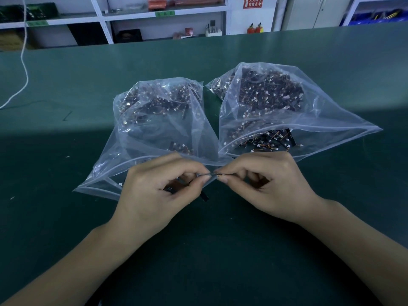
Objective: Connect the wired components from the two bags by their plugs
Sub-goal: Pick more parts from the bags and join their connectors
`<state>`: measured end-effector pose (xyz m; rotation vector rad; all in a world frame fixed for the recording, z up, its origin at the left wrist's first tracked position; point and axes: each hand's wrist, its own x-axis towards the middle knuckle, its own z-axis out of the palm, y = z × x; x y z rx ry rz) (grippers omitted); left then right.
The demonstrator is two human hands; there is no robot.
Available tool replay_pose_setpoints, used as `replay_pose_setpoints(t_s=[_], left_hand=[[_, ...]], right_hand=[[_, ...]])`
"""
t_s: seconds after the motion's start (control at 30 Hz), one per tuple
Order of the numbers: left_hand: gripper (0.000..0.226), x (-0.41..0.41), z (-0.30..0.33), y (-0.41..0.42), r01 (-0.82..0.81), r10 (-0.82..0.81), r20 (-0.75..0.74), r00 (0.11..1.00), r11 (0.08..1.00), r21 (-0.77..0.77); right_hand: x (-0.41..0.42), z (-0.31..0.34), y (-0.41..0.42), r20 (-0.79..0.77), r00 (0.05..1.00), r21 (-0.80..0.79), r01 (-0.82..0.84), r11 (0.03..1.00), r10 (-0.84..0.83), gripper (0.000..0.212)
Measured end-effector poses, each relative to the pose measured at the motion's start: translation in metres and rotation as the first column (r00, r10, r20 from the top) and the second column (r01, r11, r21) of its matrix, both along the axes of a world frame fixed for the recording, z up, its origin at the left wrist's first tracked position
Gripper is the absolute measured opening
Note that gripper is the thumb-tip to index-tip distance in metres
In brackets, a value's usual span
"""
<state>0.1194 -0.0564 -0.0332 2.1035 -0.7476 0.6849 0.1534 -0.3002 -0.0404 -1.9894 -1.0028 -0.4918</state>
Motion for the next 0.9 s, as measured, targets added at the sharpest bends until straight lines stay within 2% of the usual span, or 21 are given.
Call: replay_pose_setpoints(t_s=[0.13,0.7,0.9], left_hand=[[0.010,0.000,0.000,-0.001,0.004,-0.004,-0.014,1.000,1.000,-0.009],[0.005,0.000,-0.001,0.002,0.012,-0.012,0.001,1.000,1.000,0.023],[0.017,0.000,-0.003,0.001,-0.021,0.021,0.001,1.000,0.999,-0.029]], right_hand=[[-0.001,0.000,0.001,-0.049,0.999,-0.006,0.007,1.000,-0.007,0.008],[-0.001,-0.001,0.000,-0.084,0.996,-0.035,-0.003,0.999,0.000,0.009],[0.009,-0.002,-0.009,-0.133,0.990,-0.113,0.039,0.993,-0.054,0.011]])
